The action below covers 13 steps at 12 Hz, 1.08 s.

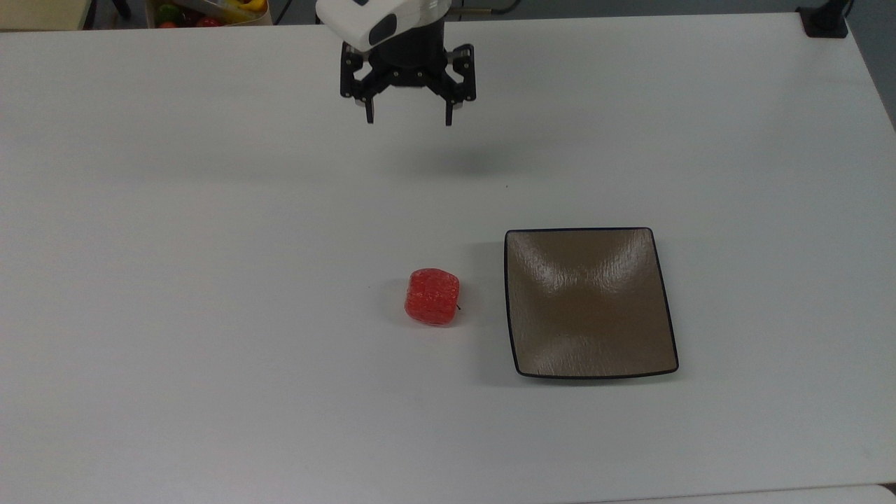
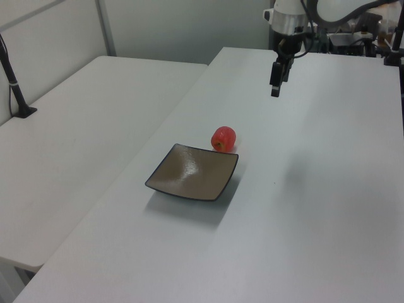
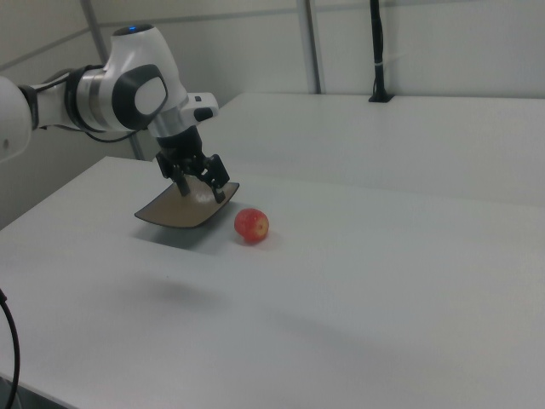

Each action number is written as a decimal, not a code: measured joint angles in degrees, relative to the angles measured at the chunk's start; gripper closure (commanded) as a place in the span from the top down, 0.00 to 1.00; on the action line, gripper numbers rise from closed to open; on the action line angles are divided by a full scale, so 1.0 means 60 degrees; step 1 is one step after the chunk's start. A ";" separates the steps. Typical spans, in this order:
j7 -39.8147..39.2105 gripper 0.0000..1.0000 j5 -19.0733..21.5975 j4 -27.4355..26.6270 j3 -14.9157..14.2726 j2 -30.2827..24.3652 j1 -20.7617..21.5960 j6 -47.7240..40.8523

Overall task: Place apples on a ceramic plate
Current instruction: 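Move the open gripper over the red apple and lower it, then close the gripper around the red apple and lift it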

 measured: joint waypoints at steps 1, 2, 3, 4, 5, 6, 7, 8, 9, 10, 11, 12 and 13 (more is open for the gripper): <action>0.0001 1.00 0.0000 0.0051 -0.0007 0.0198 0.0000 0.0404; 0.0004 1.00 0.0000 0.0217 -0.0012 0.0474 0.0000 0.0747; 0.0007 1.00 0.0000 0.0468 -0.0014 0.0808 0.0000 0.0949; 0.0008 1.00 0.0000 0.0753 -0.0016 0.1216 0.0000 0.1231; 0.0008 1.00 -0.0003 0.0945 -0.0016 0.1593 0.0000 0.1691; 0.0008 1.00 -0.0004 0.1037 -0.0016 0.1982 0.0006 0.2408; 0.0008 1.00 -0.0004 0.1088 -0.0016 0.2330 0.0035 0.2988; 0.0094 1.00 -0.0011 0.1125 -0.0016 0.2642 0.0086 0.3359; 0.0230 1.00 -0.0091 0.1232 -0.0016 0.2934 0.0126 0.3610; 0.0436 1.00 -0.0235 0.1432 -0.0016 0.3215 0.0139 0.3704; 0.0596 1.00 -0.0422 0.1589 -0.0016 0.3436 0.0144 0.3706; 0.0770 1.00 -0.0576 0.1713 -0.0016 0.3629 0.0151 0.3754; 0.0856 1.00 -0.0653 0.1808 -0.0016 0.3774 0.0163 0.3802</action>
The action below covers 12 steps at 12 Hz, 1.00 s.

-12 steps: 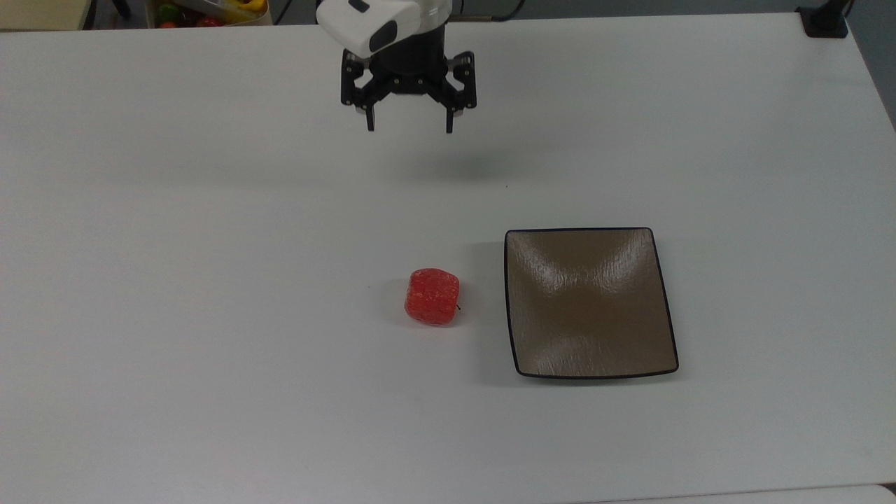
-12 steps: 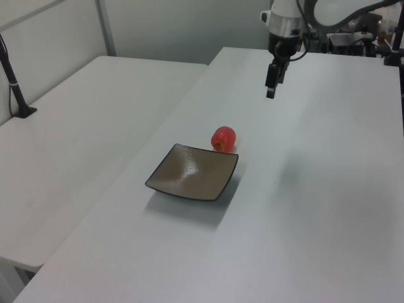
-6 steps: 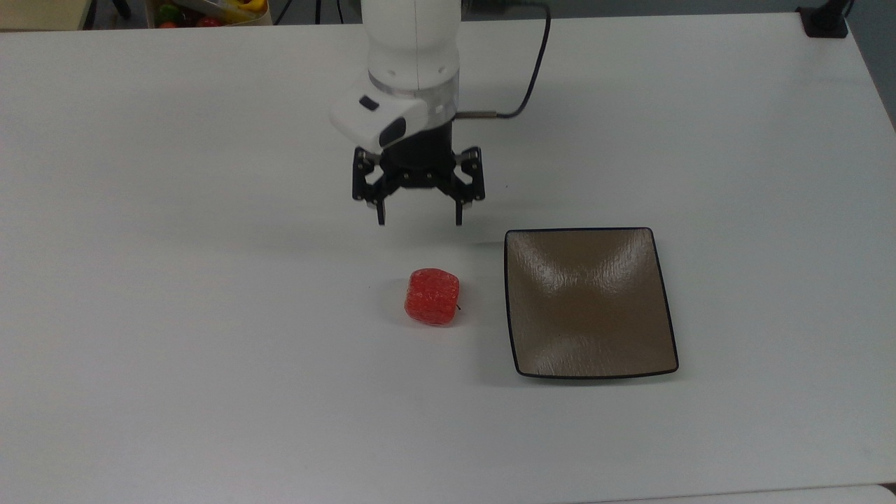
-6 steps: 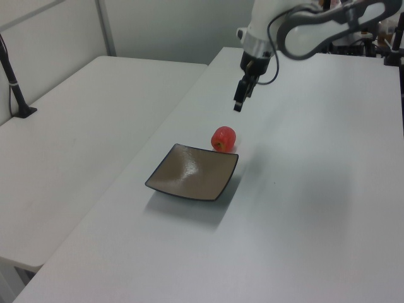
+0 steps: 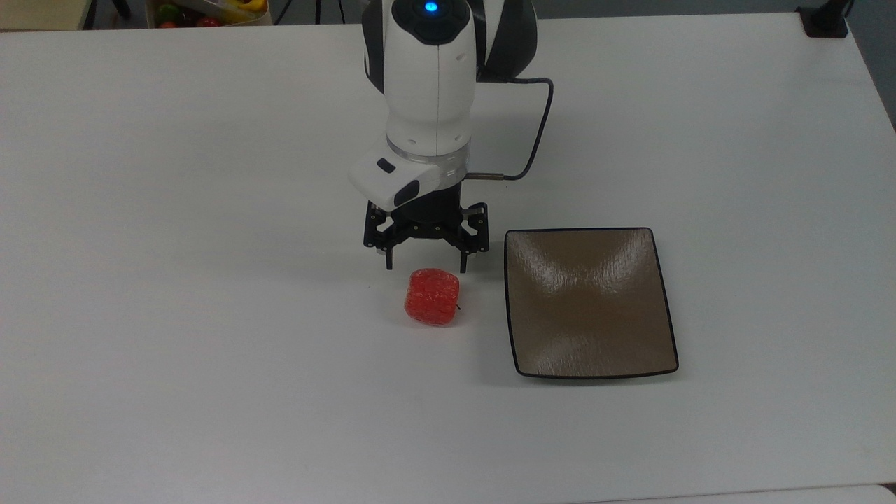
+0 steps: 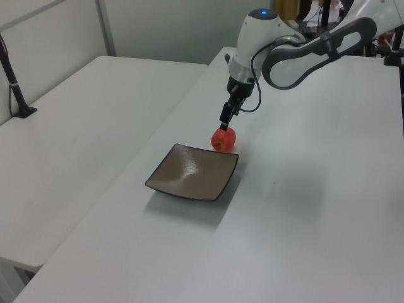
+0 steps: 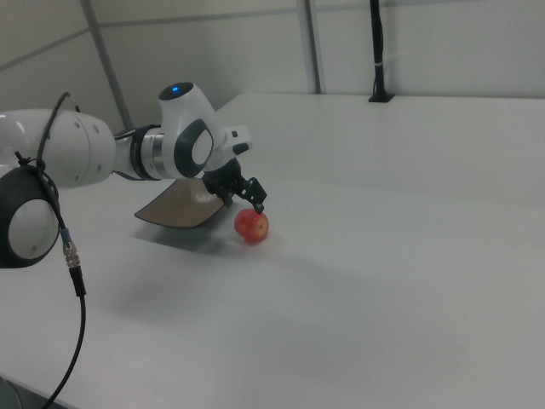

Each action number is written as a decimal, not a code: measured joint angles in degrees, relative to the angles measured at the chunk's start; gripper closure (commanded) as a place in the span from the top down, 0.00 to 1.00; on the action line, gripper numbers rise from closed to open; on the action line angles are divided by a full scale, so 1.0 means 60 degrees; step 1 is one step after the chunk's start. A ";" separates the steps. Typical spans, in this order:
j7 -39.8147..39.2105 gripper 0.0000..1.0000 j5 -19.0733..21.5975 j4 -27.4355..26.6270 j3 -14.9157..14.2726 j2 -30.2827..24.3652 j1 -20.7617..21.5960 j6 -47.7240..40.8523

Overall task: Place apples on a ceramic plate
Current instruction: 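Close the gripper around the red apple and lift it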

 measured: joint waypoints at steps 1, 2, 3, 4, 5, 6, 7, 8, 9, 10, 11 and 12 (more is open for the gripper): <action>0.0033 1.00 -0.0050 0.0068 0.0000 0.0112 0.0016 0.0003; 0.0055 1.00 -0.0128 0.0100 0.0000 0.0196 0.0036 0.0044; 0.0077 1.00 -0.0191 0.0110 0.0000 0.0284 0.0047 0.0223; 0.0079 1.00 -0.0262 0.0114 0.0000 0.0373 0.0047 0.0364; 0.0106 1.00 -0.0371 0.0121 0.0000 0.0471 0.0054 0.0397; 0.0224 1.00 -0.0519 0.0138 0.0001 0.0577 0.0069 0.0431; 0.0308 0.98 -0.0668 0.0178 0.0006 0.0688 0.0086 0.0435; 0.0327 0.66 -0.0725 0.0260 0.0007 0.0833 0.0104 0.0436; 0.0330 0.49 -0.0747 0.0380 0.0007 0.0977 0.0130 0.0436; 0.0333 0.47 -0.0831 0.0468 0.0007 0.1070 0.0161 0.0436; 0.0351 0.47 -0.0914 0.0534 0.0008 0.1110 0.0183 0.0436; 0.0376 0.47 -0.0933 0.0563 0.0007 0.1116 0.0186 0.0436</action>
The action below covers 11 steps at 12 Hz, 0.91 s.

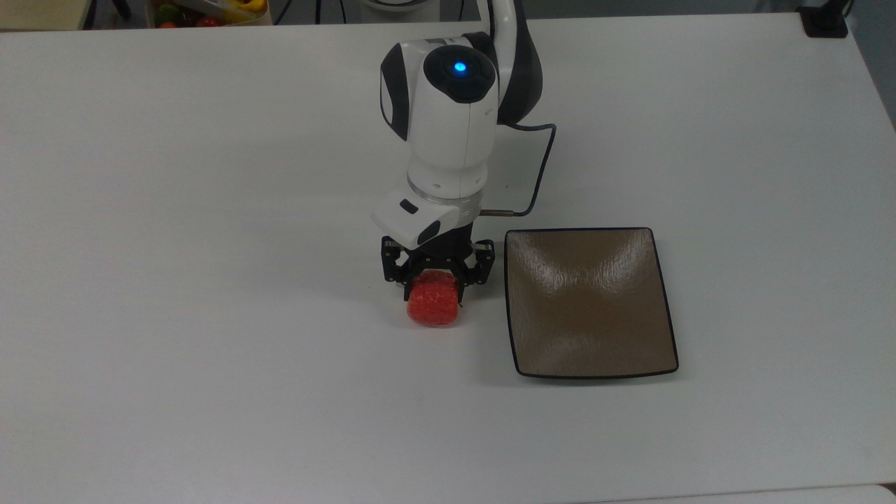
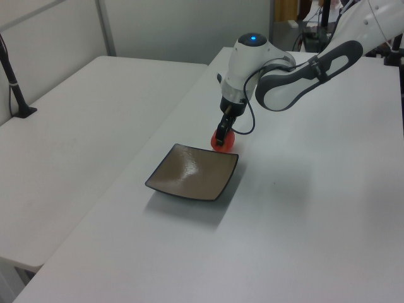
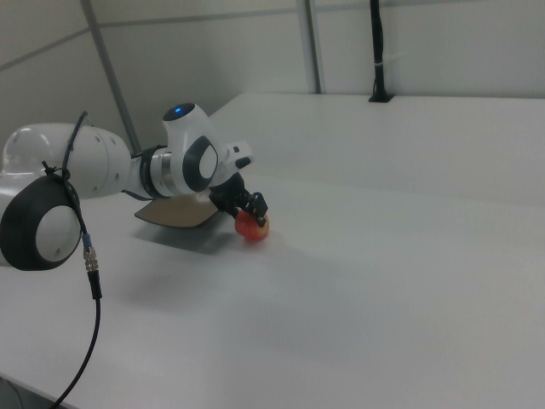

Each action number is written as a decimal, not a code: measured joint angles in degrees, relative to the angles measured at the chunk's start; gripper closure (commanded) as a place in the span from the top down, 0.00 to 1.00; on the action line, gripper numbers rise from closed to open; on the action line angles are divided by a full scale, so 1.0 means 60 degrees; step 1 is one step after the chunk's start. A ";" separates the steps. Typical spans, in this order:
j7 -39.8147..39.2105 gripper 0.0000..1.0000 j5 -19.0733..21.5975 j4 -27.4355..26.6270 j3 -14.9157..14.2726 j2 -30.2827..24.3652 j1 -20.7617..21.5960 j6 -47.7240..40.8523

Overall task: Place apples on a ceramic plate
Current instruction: 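Close the gripper around the red apple and lift it, then carry the apple over the brown plate and lower it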

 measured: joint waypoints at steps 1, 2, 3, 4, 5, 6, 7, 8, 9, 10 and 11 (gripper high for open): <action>0.0008 0.48 0.0000 0.0025 0.0000 0.0000 0.0000 0.0000; 0.0041 0.48 0.0000 0.0074 0.0000 0.0000 -0.0001 0.0000; 0.0103 0.51 0.0000 0.0171 0.0001 -0.0017 -0.0001 0.0007; 0.0208 0.51 0.0000 0.0336 0.0052 -0.0064 -0.0001 0.0023; 0.0326 0.51 0.0000 0.0489 0.0185 -0.0185 0.0001 0.0024; 0.0421 0.51 0.0000 0.0551 0.0384 -0.0335 0.0009 0.0024; 0.0595 0.51 -0.0003 0.0560 0.0667 -0.0468 0.0023 0.0024; 0.0819 0.56 -0.0010 0.0569 0.0923 -0.0539 0.0063 0.0024; 0.0967 0.70 -0.0013 0.0589 0.1063 -0.0572 0.0201 0.0024; 0.1059 0.79 -0.0014 0.0593 0.1096 -0.0575 0.0427 0.0024; 0.1111 0.83 -0.0159 0.0591 0.1108 -0.0563 0.0682 0.0024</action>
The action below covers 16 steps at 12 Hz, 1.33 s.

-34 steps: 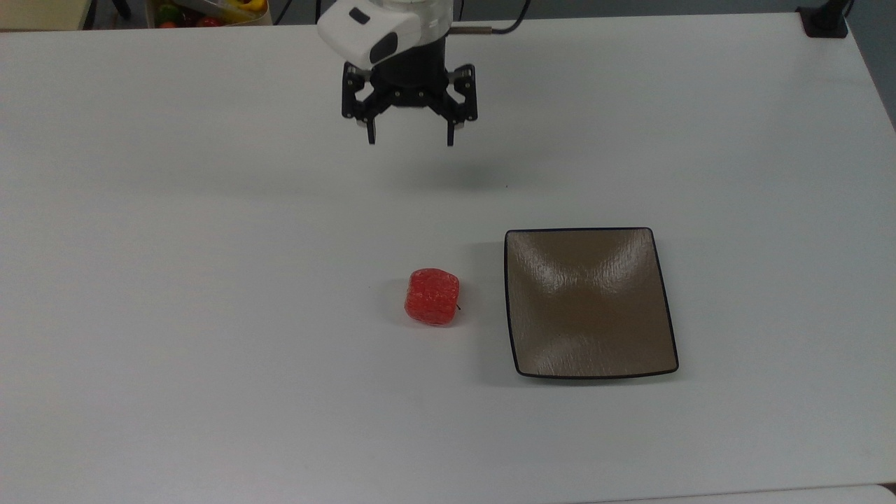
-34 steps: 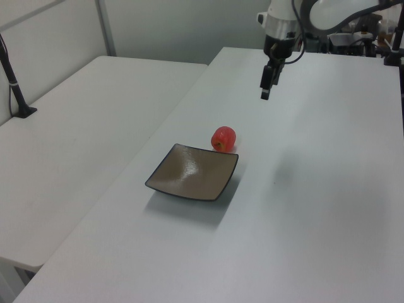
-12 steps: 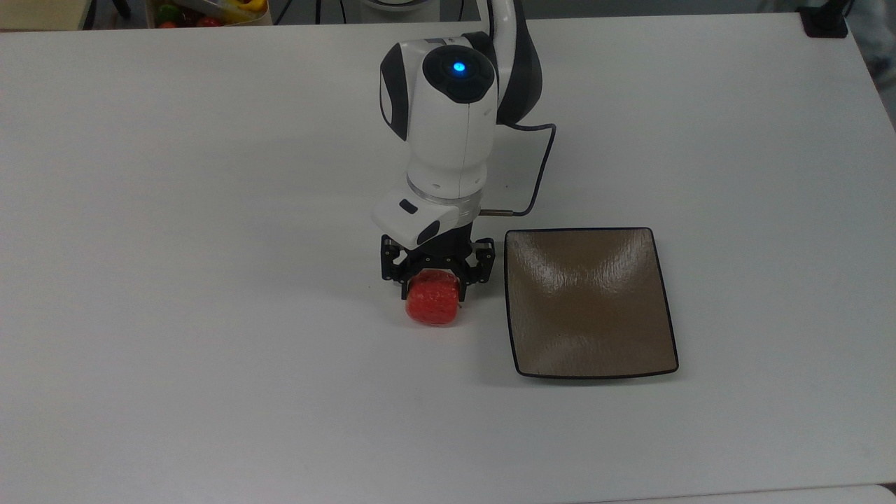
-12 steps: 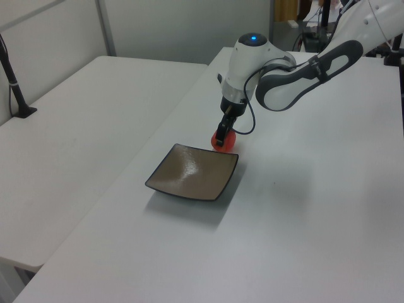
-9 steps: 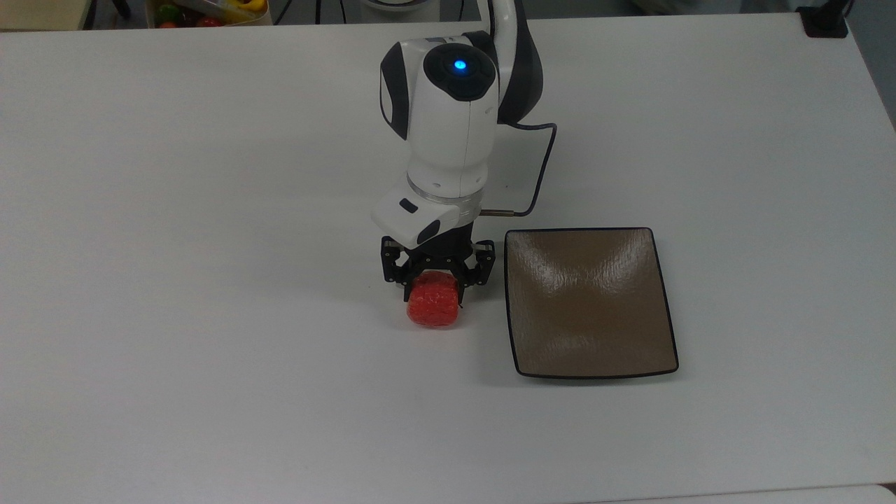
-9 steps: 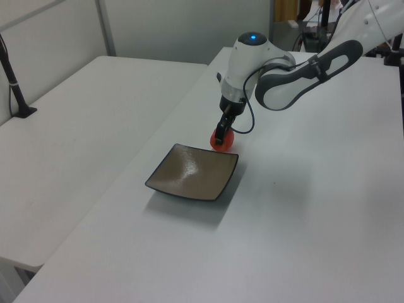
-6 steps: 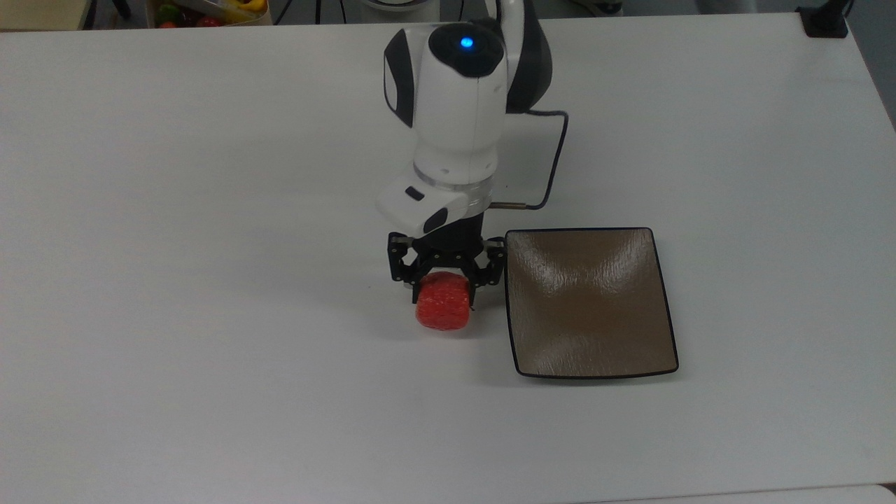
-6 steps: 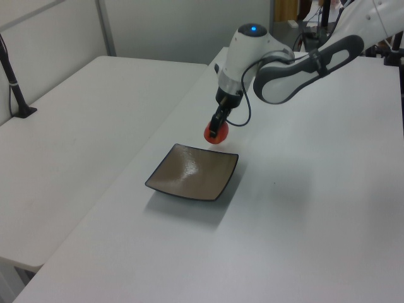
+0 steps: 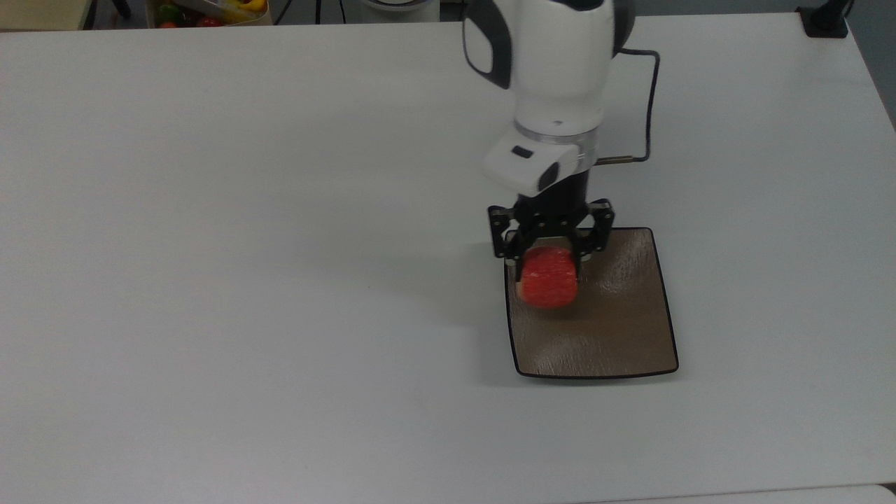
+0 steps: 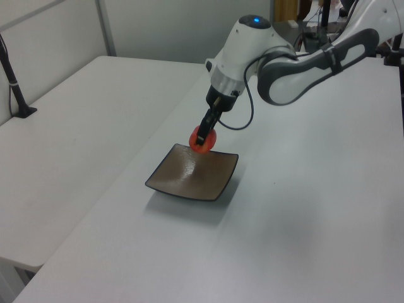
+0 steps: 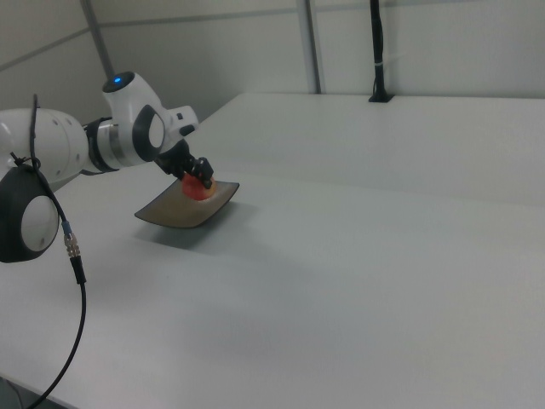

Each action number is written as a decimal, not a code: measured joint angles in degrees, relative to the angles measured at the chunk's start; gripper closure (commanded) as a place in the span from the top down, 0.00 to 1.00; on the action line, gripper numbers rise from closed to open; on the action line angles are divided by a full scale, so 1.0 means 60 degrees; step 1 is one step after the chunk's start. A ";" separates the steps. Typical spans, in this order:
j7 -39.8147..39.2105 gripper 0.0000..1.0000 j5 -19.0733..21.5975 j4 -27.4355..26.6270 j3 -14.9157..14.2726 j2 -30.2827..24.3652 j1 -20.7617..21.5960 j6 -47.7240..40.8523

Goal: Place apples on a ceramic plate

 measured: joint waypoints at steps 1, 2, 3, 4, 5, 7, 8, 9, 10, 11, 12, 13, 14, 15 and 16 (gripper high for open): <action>0.0134 0.83 -0.0336 -0.0011 0.0003 0.0037 0.0224 0.0000; 0.0346 0.84 -0.0598 -0.0021 0.0003 0.0117 0.0355 0.0000; 0.0444 0.84 -0.0761 -0.0022 0.0002 0.0218 0.0404 0.0000; 0.0452 0.85 -0.0818 -0.0022 0.0002 0.0292 0.0421 0.0000; 0.0453 0.89 -0.0828 -0.0020 0.0001 0.0319 0.0422 0.0000; 0.0459 1.00 -0.0828 0.0011 0.0001 0.0312 0.0418 0.0000; 0.0460 1.00 -0.0828 0.0062 -0.0005 0.0252 0.0403 -0.0232; 0.0460 1.00 -0.0828 0.0143 -0.0012 0.0102 0.0368 -0.0915; 0.0460 1.00 -0.0828 0.0194 -0.0013 -0.0111 0.0304 -0.1562; 0.0460 1.00 -0.0825 0.0207 -0.0013 -0.0341 0.0262 -0.2080; 0.0435 1.00 -0.0824 0.0216 -0.0014 -0.0570 0.0254 -0.2894; 0.0180 1.00 -0.0814 0.0224 -0.0011 -0.0823 0.0260 -0.3869; -0.0241 1.00 -0.0656 0.0232 -0.0011 -0.1127 0.0262 -0.4699; -0.0686 1.00 -0.0388 0.0231 -0.0012 -0.1445 0.0256 -0.5311; -0.1171 1.00 -0.0165 0.0227 -0.0029 -0.1794 0.0234 -0.6063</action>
